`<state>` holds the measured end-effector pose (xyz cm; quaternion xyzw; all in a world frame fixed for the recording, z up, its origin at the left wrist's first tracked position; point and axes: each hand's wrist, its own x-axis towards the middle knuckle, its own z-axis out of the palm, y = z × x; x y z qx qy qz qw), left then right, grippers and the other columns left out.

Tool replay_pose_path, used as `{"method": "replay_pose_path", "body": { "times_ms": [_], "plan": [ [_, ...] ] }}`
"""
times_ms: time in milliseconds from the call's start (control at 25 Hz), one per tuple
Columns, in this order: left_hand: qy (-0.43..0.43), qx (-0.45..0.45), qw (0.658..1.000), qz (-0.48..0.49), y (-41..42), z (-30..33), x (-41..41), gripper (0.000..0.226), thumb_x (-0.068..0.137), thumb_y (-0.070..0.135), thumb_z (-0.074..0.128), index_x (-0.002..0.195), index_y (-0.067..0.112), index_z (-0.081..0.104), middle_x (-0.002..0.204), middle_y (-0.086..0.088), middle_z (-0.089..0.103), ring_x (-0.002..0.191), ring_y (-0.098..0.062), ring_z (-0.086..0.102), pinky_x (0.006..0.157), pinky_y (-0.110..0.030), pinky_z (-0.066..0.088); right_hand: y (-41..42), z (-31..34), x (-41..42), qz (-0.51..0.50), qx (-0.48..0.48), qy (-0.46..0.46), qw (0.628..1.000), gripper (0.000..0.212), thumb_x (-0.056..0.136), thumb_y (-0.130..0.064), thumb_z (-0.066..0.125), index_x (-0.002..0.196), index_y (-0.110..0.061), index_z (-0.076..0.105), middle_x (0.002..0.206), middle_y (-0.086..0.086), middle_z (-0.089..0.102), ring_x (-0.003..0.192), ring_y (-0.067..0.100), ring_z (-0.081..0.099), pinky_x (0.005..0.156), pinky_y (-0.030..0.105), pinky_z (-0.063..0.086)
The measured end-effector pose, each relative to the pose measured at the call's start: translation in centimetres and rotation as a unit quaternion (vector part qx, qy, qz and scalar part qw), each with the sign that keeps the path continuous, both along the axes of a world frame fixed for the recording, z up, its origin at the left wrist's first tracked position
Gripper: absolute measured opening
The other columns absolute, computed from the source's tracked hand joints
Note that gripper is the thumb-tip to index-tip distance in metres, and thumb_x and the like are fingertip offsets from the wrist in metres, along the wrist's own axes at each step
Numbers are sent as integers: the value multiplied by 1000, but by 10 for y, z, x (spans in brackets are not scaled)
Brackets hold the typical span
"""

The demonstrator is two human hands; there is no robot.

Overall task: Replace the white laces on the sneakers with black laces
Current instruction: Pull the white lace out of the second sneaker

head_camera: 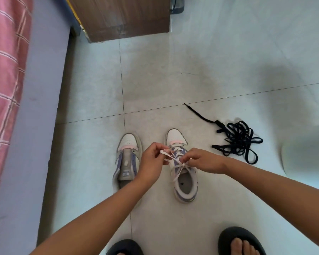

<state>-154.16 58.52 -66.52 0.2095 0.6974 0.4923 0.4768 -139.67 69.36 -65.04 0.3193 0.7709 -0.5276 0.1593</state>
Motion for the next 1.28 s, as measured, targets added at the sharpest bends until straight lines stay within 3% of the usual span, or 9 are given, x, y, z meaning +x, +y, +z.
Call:
{"method": "replay_pose_path", "body": {
  "times_ms": [120, 200, 280, 400, 560, 720, 960, 1160, 1280],
  "plan": [
    [-62, 7, 998, 6, -1, 4, 1, 14, 92, 0, 54, 81, 9, 55, 83, -12, 68, 69, -18, 66, 61, -24, 55, 2, -3, -7, 106, 54, -15, 993, 14, 91, -14, 58, 103, -8, 62, 94, 4, 46, 90, 17, 46, 81, 24, 39],
    [-97, 1, 995, 28, -4, 5, 3, 10, 92, 1, 54, 83, 5, 56, 85, -15, 68, 68, -18, 68, 60, -24, 56, 1, -7, -9, 106, 54, -15, 993, 6, 89, -17, 63, 92, -15, 58, 91, 5, 46, 85, 17, 44, 77, 30, 38],
    [-116, -1, 992, 46, -5, 5, 2, 8, 92, 2, 54, 84, 4, 56, 86, -18, 68, 69, -19, 69, 61, -24, 57, 2, -7, -9, 66, -4, -23, 998, 11, 88, -14, 63, 84, -22, 56, 85, 1, 49, 80, 14, 44, 69, 26, 37],
    [-119, -3, 992, 33, -6, 4, -2, 6, 92, 4, 54, 87, 4, 56, 88, -18, 68, 72, -21, 68, 64, -26, 58, 7, 0, -11, 11, -122, -96, 988, 15, 92, -16, 49, 95, -24, 60, 91, -7, 53, 87, 9, 47, 74, 23, 39],
    [-122, -7, 992, 16, -7, 5, -1, 10, 93, 4, 52, 84, 7, 55, 79, -11, 70, 64, -16, 68, 63, -25, 58, 14, -1, -22, 106, -44, -101, 988, 23, 97, -25, 47, 113, -16, 62, 90, -10, 53, 89, 7, 48, 77, 20, 37],
    [-112, -1, 994, 5, -9, 7, -1, 11, 93, 3, 52, 83, 7, 55, 69, -2, 72, 62, -11, 68, 60, -22, 56, 13, -3, -35, 196, 16, -91, 976, 12, 91, -19, 57, 99, -27, 61, 73, -13, 46, 67, 2, 43, 62, 15, 33],
    [-112, 2, 994, 18, -9, 5, -5, 9, 93, 3, 53, 85, 7, 56, 69, 0, 72, 63, -10, 68, 62, -23, 57, 11, -2, -54, 295, 141, -111, 939, 16, 86, -22, 63, 99, -15, 69, 65, -8, 48, 69, 15, 45, 56, 24, 35],
    [-125, 2, 992, 27, -12, 4, -5, 8, 93, 3, 53, 86, 5, 55, 70, -3, 72, 63, -12, 68, 61, -24, 57, 6, -3, -49, 288, 125, -116, 942, 16, 89, -16, 56, 96, -7, 67, 84, 5, 57, 77, 19, 50, 66, 27, 40],
    [-152, -9, 986, 67, -10, 5, -7, 7, 93, 4, 54, 87, 5, 56, 80, -13, 69, 64, -16, 69, 62, -26, 58, 14, -2, -29, 189, 26, -96, 977, 16, 87, -15, 58, 100, -11, 67, 98, 1, 60, 86, 13, 52, 80, 25, 41]
  ]
}}
